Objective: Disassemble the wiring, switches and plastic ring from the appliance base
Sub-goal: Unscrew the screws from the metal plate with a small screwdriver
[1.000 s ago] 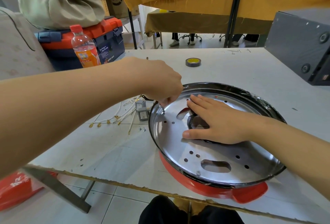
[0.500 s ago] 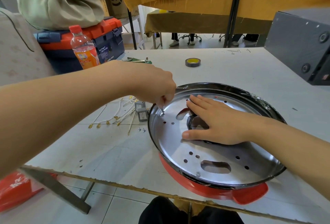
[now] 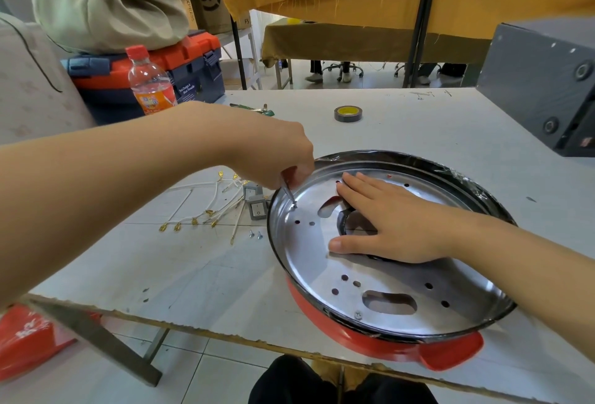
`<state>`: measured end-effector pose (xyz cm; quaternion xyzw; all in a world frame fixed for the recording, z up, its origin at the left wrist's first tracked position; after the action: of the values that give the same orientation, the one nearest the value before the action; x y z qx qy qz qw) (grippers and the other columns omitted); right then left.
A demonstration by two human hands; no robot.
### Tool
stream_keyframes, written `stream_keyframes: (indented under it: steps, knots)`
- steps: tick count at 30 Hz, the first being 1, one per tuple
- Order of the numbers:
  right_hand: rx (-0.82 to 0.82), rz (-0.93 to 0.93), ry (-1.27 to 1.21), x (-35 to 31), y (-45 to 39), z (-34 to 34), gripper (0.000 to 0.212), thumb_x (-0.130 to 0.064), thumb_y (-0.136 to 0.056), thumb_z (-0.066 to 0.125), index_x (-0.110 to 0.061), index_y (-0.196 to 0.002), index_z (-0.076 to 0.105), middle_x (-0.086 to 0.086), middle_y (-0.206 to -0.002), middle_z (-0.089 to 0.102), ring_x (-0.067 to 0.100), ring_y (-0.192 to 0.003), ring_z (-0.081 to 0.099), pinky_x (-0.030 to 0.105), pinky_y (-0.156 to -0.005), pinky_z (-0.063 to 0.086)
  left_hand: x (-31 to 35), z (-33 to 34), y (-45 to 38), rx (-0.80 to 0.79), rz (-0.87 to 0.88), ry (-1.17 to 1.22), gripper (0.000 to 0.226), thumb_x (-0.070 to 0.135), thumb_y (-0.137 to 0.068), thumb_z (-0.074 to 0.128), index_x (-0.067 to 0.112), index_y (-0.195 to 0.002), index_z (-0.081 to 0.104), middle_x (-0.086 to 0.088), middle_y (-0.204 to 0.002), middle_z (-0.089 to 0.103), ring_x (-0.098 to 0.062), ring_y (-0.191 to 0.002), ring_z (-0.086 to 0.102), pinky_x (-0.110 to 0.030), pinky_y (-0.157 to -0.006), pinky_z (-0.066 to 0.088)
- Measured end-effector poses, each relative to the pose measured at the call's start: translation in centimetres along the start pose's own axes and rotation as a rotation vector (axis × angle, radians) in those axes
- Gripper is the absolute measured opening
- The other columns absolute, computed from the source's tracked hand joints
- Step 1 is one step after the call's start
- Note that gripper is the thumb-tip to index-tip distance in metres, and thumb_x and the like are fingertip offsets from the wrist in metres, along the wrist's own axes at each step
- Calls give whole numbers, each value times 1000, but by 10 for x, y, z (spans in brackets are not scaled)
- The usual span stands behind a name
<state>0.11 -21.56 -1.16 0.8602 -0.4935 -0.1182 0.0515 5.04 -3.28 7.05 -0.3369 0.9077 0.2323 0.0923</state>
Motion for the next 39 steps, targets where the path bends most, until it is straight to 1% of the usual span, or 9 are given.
stream_keyframes:
  steps: [6, 13, 17, 21, 25, 29, 31, 33, 39]
  knots:
    - [1, -1, 5, -1, 0, 0, 118, -89, -55, 11, -24, -151, -9, -5, -158, -17, 9, -144, -16, 26, -113, -6, -1, -7, 6, 36, -17, -27, 17, 28, -92, 58, 33, -102, 70, 16, -90, 61, -7, -87, 51, -27, -75, 44]
    - [7, -3, -6, -1, 0, 0, 118, -89, -56, 13, -23, -151, -8, -5, -158, -17, 9, -144, -16, 24, -112, -7, -1, -7, 6, 37, -15, 4, 11, 29, -94, 51, 30, -94, 62, 11, -83, 62, 3, -67, 42, -26, -67, 41]
    - [8, -5, -9, -1, 0, 0, 121, -90, -52, 11, -23, -151, -7, -6, -158, -17, 9, -144, -16, 25, -113, -7, 0, -5, 7, 6, -21, 23, 9, 25, -88, 60, 32, -85, 54, 10, -86, 57, -3, -72, 45, -28, -71, 45]
    - [10, -11, -4, -1, 0, 0, 119, -89, -54, 11, -23, -151, -7, -6, -158, -17, 9, -144, -16, 24, -112, -7, 0, -7, 8, -21, -39, 37, 5, 23, -90, 59, 22, -90, 64, 4, -89, 61, -10, -80, 53, -24, -69, 43]
    - [7, -9, 1, -1, 0, 0, 118, -89, -55, 11, -24, -151, -8, -6, -158, -17, 9, -144, -15, 24, -112, -7, -1, -5, 8, -46, -63, 34, 25, 30, -96, 49, 14, -91, 67, -3, -86, 64, -19, -77, 57, -32, -70, 45]
    - [7, -8, -4, -2, 0, -1, 118, -89, -55, 12, -24, -151, -8, -6, -158, -17, 9, -144, -15, 23, -109, -8, 0, -5, 6, -42, -63, 45, 9, 34, -89, 60, 31, -83, 54, 10, -81, 55, -10, -75, 52, -27, -67, 44]
    - [6, -7, -5, -2, 0, -1, 120, -89, -53, 11, -24, -151, -8, -6, -158, -17, 9, -144, -16, 22, -109, -9, 1, -5, 6, -52, -55, 33, 18, 31, -86, 64, 35, -77, 49, 9, -85, 56, -12, -81, 54, -25, -67, 43]
    - [7, -8, -3, -2, 0, -1, 120, -90, -52, 10, -23, -151, -8, -6, -158, -17, 9, -144, -16, 23, -110, -8, 0, -4, 4, -45, -48, 8, 10, 31, -89, 61, 28, -81, 56, 5, -89, 59, -14, -83, 55, -23, -65, 42]
    - [7, -8, -4, -1, 0, 0, 120, -90, -53, 10, -24, -151, -8, -6, -158, -17, 8, -144, -16, 25, -112, -7, -3, -1, 1, -44, -54, -135, 34, 41, -96, 43, 15, -96, 65, -2, -93, 61, -20, -82, 57, -32, -69, 47]
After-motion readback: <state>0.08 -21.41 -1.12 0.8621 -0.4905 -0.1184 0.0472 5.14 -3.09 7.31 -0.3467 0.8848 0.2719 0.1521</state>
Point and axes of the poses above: each hand's wrist, its own y-axis away from the middle knuckle, its own z-axis out of the palm, x = y × z, the point moved 1 cm from there along -y, towards the middle knuckle
